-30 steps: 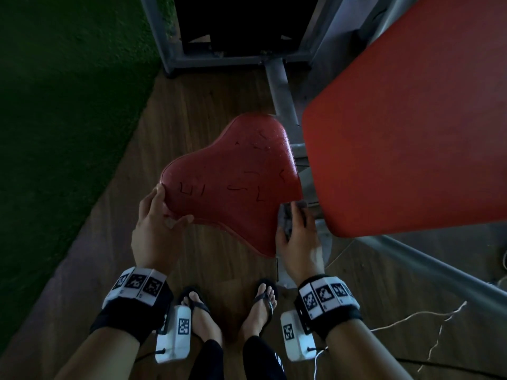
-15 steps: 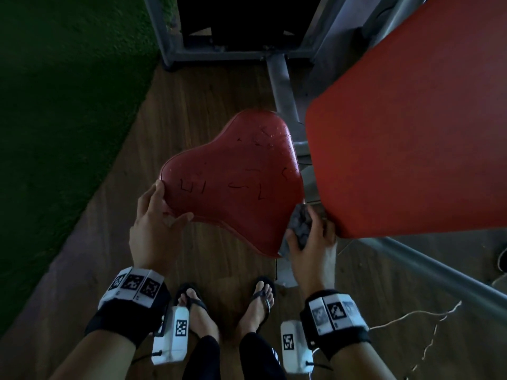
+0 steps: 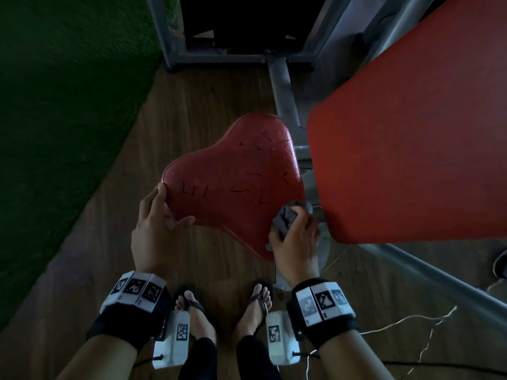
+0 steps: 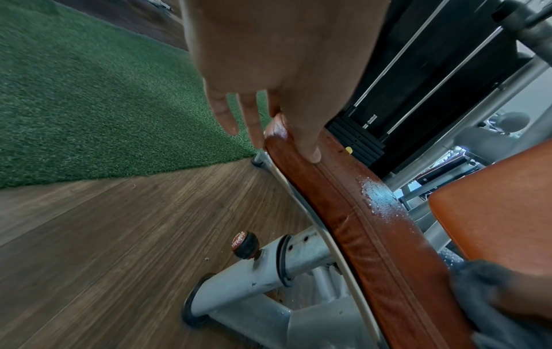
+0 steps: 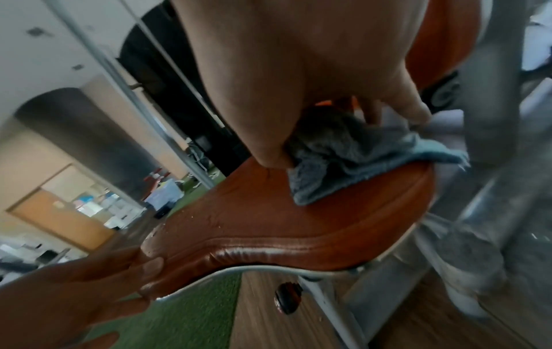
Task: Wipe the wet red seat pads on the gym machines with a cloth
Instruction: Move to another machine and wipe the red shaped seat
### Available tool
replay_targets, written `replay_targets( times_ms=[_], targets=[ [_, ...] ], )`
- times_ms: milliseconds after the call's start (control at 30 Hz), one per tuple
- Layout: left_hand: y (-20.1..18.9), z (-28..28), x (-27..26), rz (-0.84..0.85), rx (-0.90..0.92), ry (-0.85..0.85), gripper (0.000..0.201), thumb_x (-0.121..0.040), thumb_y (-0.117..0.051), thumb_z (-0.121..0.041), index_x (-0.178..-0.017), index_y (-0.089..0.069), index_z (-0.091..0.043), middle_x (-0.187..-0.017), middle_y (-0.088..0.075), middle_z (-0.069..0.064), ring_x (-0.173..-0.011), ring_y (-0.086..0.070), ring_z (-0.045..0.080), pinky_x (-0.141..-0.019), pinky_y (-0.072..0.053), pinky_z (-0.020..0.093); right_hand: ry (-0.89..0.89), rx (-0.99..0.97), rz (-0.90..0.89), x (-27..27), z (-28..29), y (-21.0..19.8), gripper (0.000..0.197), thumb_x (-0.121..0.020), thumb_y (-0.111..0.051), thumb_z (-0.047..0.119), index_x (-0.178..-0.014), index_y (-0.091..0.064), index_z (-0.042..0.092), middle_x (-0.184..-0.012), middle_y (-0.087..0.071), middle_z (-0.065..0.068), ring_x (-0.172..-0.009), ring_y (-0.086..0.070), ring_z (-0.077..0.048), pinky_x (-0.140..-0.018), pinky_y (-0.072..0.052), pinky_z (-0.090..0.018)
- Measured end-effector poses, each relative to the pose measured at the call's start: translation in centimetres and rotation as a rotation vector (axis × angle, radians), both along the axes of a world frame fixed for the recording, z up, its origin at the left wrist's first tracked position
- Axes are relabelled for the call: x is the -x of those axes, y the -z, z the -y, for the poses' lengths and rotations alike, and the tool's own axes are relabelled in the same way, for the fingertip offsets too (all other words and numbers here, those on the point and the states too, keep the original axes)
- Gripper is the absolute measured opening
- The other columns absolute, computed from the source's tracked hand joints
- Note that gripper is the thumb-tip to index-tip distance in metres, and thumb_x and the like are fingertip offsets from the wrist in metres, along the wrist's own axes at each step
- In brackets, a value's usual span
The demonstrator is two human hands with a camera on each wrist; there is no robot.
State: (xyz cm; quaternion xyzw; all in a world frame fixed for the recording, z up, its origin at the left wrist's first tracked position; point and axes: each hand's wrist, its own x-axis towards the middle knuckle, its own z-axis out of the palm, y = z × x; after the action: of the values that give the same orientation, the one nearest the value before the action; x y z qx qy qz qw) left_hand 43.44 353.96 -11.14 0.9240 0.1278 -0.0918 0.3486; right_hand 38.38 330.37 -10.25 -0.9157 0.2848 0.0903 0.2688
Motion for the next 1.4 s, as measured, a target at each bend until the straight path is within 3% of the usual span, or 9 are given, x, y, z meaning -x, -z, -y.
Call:
replay_targets(
  times_ms=[133,233,367,467,567,667,1033,1200,1400],
  targets=[
    [0.0,-0.1,0.0,0.004,0.008,-0.001,0.082,-0.080,-0.079,-0.033,-0.150,-0.037,-0.025,-0.152,-0.039,-0.006,-0.123,-0.056,0.029,-0.090,-0.049,0.048,-0.012,-0.046,0.024,-0.2,0.3,2.1,0.082,-0.085,-0.062,0.018,-0.154,-0.018,0.009,-0.159,-0.017,-0.017,-0.147,-0.019,-0.031,-0.117,-0.028,-0.046],
    [0.0,0.0,0.1,0.003,0.013,-0.011,0.082,-0.080,-0.079,-0.032,-0.150,-0.037,-0.025,-0.153,-0.038,-0.008,-0.124,-0.055,0.029,-0.090,-0.048,0.048,-0.003,-0.088,-0.049,-1.0,1.1,2.1,0.083,-0.086,-0.059,0.027,-0.155,-0.015,0.015,-0.162,-0.012,-0.012,-0.148,-0.015,-0.028,-0.116,-0.028,-0.048],
    [0.0,0.1,0.1,-0.007,0.012,-0.018,0.082,-0.081,-0.079,-0.030,-0.151,-0.036,-0.024,-0.154,-0.037,-0.006,-0.125,-0.054,0.031,-0.091,-0.048,0.048,0.052,-0.074,-0.035,-2.7,1.6,1.9,0.089,-0.088,-0.057,0.055,-0.155,-0.013,0.017,-0.159,-0.024,-0.008,-0.143,-0.028,-0.026,-0.110,-0.034,-0.046],
    [0.0,0.1,0.1,-0.007,0.011,-0.013,0.083,-0.081,-0.078,-0.031,-0.151,-0.035,-0.025,-0.154,-0.036,-0.006,-0.125,-0.054,0.031,-0.090,-0.048,0.048,0.110,-0.089,0.019,-3.0,3.1,2.5,0.069,-0.095,-0.054,0.044,-0.152,-0.028,0.015,-0.151,-0.041,-0.007,-0.137,-0.040,-0.023,-0.109,-0.033,-0.032],
    [0.0,0.0,0.1,0.000,0.008,0.006,0.083,-0.081,-0.078,-0.032,-0.151,-0.034,-0.026,-0.154,-0.037,-0.006,-0.125,-0.054,0.031,-0.089,-0.049,0.049,0.159,-0.232,0.081,-1.3,4.3,3.0,0.063,-0.097,-0.053,0.040,-0.151,-0.032,0.016,-0.149,-0.045,-0.004,-0.137,-0.043,-0.019,-0.112,-0.033,-0.030],
    [0.0,-0.1,0.1,0.008,0.000,0.009,0.082,-0.081,-0.078,-0.033,-0.151,-0.035,-0.025,-0.153,-0.038,-0.005,-0.124,-0.055,0.031,-0.088,-0.050,0.050,0.229,-0.288,0.053,1.0,4.5,3.1,0.058,-0.098,-0.052,0.039,-0.150,-0.034,0.020,-0.145,-0.048,-0.002,-0.132,-0.046,-0.015,-0.103,-0.032,-0.021],
    [0.0,0.2,0.2,0.023,0.037,-0.044,0.083,-0.080,-0.080,-0.025,-0.151,-0.038,-0.023,-0.152,-0.040,-0.005,-0.128,-0.051,0.026,-0.092,-0.044,0.041,0.185,-0.302,0.037,-2.9,5.3,3.3,0.053,-0.101,-0.048,0.032,-0.150,-0.035,0.017,-0.147,-0.046,-0.002,-0.136,-0.042,-0.018,-0.106,-0.028,-0.023],
    [0.1,0.2,0.2,0.029,0.026,-0.034,0.083,-0.080,-0.080,-0.026,-0.151,-0.037,-0.024,-0.152,-0.040,-0.006,-0.127,-0.052,0.025,-0.087,-0.042,0.035,0.127,-0.229,0.031,-1.4,5.2,3.9,0.053,-0.100,-0.047,0.036,-0.149,-0.035,0.021,-0.146,-0.047,-0.002,-0.134,-0.045,-0.019,-0.110,-0.038,-0.039],
    [0.1,0.3,0.1,0.031,0.028,-0.040,0.084,-0.080,-0.080,-0.026,-0.151,-0.037,-0.024,-0.152,-0.040,-0.007,-0.126,-0.052,0.023,-0.086,-0.040,0.033,0.114,-0.154,0.000,-6.1,4.8,2.8,0.043,-0.100,-0.049,0.023,-0.141,-0.045,0.013,-0.139,-0.053,-0.010,-0.128,-0.049,-0.025,-0.092,-0.031,-0.022]
  ],
)
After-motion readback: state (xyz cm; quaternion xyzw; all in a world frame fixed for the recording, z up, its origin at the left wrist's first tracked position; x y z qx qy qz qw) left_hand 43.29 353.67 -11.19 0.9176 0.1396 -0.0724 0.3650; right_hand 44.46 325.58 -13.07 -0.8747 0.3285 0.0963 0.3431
